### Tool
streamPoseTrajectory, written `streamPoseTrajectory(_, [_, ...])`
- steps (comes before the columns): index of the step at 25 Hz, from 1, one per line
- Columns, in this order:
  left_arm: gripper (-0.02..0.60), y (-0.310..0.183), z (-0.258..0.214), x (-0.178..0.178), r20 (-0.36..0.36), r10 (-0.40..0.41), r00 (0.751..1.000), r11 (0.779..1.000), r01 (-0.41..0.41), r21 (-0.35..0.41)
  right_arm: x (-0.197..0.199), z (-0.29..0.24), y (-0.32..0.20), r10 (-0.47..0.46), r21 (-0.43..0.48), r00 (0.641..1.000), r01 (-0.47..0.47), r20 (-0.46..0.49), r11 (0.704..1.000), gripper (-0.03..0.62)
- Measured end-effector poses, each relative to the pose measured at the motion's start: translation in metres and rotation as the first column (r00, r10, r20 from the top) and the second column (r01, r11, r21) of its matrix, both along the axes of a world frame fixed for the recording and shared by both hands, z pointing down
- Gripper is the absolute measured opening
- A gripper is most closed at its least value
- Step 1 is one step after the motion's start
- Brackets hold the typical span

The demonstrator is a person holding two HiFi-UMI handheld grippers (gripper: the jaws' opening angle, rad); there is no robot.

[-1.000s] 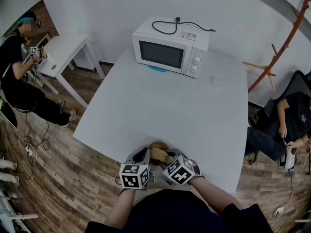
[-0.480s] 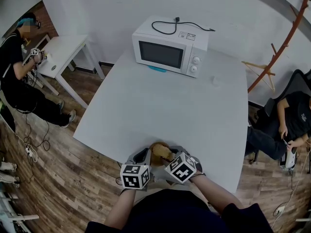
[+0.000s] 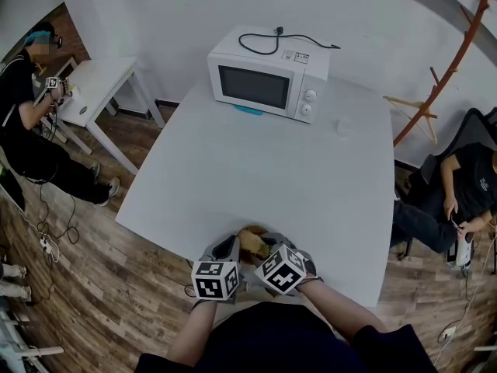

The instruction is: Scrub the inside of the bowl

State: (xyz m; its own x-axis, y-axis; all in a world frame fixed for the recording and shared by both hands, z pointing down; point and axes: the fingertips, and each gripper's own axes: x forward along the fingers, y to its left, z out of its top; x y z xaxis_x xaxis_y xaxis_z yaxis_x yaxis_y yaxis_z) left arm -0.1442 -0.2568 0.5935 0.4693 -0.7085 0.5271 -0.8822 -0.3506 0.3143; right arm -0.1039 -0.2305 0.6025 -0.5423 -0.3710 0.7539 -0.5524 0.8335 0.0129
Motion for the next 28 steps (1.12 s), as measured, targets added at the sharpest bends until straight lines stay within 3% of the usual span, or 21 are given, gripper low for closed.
streamPoseTrajectory(8, [0.029, -0.001, 0.010, -0.005, 0.016, -0.033, 0.999, 0.999, 0.033, -0.021, 0.011, -0.003, 0.002, 0.047, 0.025, 0.999, -0.047, 0.006, 0.999, 0.184])
streamPoseTrajectory(15, [0.029, -0.004, 0.029, -0.016, 0.009, -0.107, 0.994, 0.992, 0.107, -0.070, 0.040, -0.020, 0.003, 0.181, 0.035, 0.977, -0.185, 0.111, 0.982, 0.184])
streamPoseTrajectory(23, [0.031, -0.007, 0.049, -0.021, 0.060, -0.164, 0.985, 0.979, 0.169, -0.113, 0.056, -0.031, 0.018, 0.210, 0.050, 0.963, -0.221, 0.169, 0.974, 0.184])
streamPoseTrajectory(24, [0.039, -0.006, 0.050, -0.021, 0.062, -0.173, 0.983, 0.977, 0.179, -0.116, 0.057, -0.032, 0.020, 0.209, 0.049, 0.962, -0.221, 0.176, 0.974, 0.186])
streamPoseTrajectory(26, [0.144, -0.005, 0.052, -0.023, 0.060, -0.193, 0.979, 0.973, 0.199, -0.115, 0.058, -0.036, 0.025, 0.216, 0.047, 0.955, -0.230, 0.201, 0.972, 0.184])
streamPoseTrajectory(28, [0.160, -0.003, 0.050, -0.025, 0.063, -0.214, 0.975, 0.970, 0.220, -0.104, 0.060, -0.039, 0.029, 0.220, 0.048, 0.950, -0.236, 0.219, 0.971, 0.184])
